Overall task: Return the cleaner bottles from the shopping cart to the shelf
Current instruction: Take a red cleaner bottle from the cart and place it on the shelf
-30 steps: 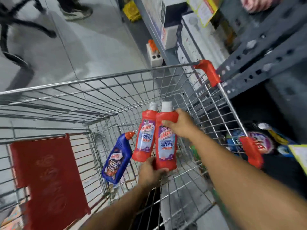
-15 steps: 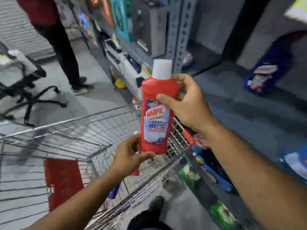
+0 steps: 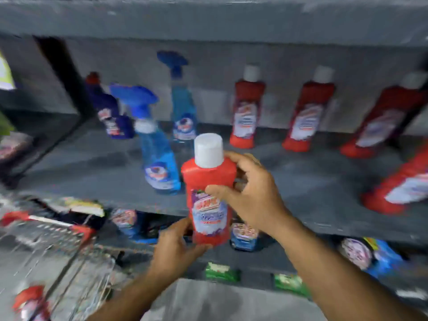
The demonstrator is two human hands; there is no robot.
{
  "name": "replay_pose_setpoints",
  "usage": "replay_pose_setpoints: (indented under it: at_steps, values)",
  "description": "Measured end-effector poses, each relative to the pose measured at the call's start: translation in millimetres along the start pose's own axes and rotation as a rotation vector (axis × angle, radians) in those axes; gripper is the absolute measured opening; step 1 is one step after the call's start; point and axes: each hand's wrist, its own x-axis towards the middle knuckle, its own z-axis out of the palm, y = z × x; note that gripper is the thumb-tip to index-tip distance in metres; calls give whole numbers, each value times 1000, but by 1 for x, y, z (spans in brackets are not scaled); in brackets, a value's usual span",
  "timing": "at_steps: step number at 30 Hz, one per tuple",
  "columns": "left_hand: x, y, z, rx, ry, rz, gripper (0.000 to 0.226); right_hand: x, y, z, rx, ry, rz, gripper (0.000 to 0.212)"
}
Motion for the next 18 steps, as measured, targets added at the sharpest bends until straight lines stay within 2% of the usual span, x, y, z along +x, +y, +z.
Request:
replay_pose_setpoints:
  at_steps: [4,6,10,18]
  values:
    - [36,65,71,319,-28,278,53,-6,20,-98,10,173,19,60]
    - [46,93,102,390,-68,348,51,-9,28,-137,10,239,23,57]
    - [63,136,147,312,-147,365,49,-14,38,-197,-20,303,15,57]
    - [90,165,198,273,-87,337,55,-7,58,-246,-79,304,19,62]
